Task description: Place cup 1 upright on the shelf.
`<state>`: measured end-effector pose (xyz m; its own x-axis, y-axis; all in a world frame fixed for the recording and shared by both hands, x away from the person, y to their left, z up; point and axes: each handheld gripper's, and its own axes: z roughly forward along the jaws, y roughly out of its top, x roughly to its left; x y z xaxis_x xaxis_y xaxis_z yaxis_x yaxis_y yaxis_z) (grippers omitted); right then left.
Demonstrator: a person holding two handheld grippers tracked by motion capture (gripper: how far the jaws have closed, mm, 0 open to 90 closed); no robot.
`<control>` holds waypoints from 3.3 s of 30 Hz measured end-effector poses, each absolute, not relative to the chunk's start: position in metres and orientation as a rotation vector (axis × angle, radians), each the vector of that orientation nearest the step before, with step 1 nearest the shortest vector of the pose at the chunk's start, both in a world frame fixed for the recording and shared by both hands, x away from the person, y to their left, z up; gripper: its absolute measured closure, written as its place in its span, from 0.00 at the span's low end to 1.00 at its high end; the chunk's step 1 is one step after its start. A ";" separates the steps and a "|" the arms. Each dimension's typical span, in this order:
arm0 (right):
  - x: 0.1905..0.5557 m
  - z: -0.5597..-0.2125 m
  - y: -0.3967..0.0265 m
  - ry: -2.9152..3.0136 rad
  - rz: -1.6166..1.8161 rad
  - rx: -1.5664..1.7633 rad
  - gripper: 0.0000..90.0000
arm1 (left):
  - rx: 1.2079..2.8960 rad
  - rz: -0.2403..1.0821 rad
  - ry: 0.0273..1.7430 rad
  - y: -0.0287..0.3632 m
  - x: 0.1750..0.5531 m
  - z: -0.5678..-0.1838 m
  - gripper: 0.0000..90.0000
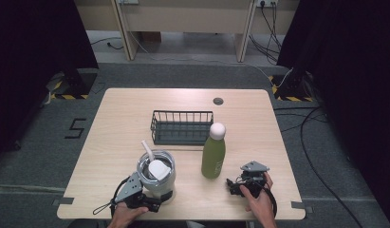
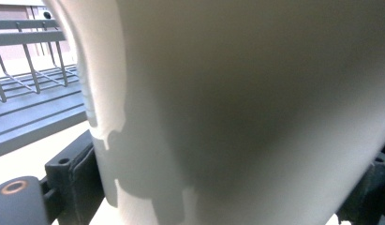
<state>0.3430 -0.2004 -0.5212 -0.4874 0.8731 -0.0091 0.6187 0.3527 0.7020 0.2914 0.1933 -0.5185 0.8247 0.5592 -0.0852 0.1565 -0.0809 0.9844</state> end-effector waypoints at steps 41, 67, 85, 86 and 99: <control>0.343 -0.521 -0.200 2.244 0.911 1.302 0.00 | 1.629 0.412 0.547 0.205 0.341 -0.468 0.12; 0.343 -0.521 -0.200 2.245 0.911 1.302 0.00 | 1.634 0.455 0.604 0.211 0.419 -0.394 0.12; 0.343 -0.521 -0.200 2.246 0.910 1.304 0.00 | 1.619 0.479 0.658 0.195 0.477 -0.388 0.12; 0.343 -0.521 -0.200 2.247 0.911 1.303 0.00 | 1.620 0.483 0.660 0.195 0.479 -0.389 0.12; 0.343 -0.521 -0.200 2.246 0.910 1.301 0.00 | 1.632 0.509 0.685 0.191 0.502 -0.403 0.12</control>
<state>0.3433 -0.2002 -0.5210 -0.4942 0.8693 -0.0101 0.6172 0.3590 0.7001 0.5019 0.1909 -0.4032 0.7278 0.6841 -0.0480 0.1514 -0.0920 0.9842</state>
